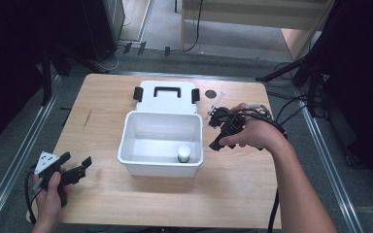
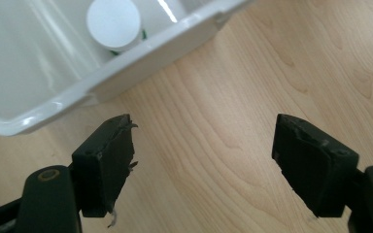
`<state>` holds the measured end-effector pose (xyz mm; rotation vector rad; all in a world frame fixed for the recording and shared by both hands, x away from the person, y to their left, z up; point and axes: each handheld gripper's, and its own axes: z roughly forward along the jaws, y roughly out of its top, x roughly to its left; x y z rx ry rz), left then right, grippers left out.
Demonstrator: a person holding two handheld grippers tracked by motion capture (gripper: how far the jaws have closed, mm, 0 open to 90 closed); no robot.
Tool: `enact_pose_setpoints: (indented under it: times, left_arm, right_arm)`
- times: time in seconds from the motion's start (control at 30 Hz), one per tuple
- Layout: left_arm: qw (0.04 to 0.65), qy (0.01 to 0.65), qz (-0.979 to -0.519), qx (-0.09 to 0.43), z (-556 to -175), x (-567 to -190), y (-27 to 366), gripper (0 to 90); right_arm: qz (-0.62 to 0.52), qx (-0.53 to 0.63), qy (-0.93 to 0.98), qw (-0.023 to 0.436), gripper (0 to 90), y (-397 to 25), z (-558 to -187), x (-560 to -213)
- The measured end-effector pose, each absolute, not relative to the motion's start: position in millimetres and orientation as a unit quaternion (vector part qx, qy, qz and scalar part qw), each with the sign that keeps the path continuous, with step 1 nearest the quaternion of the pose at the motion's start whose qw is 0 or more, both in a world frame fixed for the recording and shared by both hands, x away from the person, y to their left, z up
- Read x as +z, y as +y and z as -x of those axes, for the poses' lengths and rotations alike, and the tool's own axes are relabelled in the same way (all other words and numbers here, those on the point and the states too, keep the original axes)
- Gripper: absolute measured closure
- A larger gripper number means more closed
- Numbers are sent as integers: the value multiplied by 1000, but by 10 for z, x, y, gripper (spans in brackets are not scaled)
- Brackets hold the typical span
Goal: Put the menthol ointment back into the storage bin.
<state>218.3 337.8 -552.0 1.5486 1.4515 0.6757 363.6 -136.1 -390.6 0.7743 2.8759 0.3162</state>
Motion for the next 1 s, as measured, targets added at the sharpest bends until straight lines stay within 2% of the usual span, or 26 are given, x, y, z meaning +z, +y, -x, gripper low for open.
enact_pose_setpoints:
  times: [0.33,0.5,0.8,1.0]
  left_arm:
    - [441,585,-624,273,-2180,-5519,3377,144]
    - [441,585,-624,272,-2179,-5519,3375,143]
    - [441,586,-623,274,-2175,-5519,3373,143]
    - [442,586,-622,273,-2174,-5520,3376,143]
  right_arm:
    - [-341,201,911,119,227,-1833,-3585,-4224]
    - [-368,267,874,170,216,-2063,-3491,-4416]
    - [-391,335,832,206,199,-2232,-3209,-4812]
    - [-419,398,783,232,205,-2406,-3060,-4951]
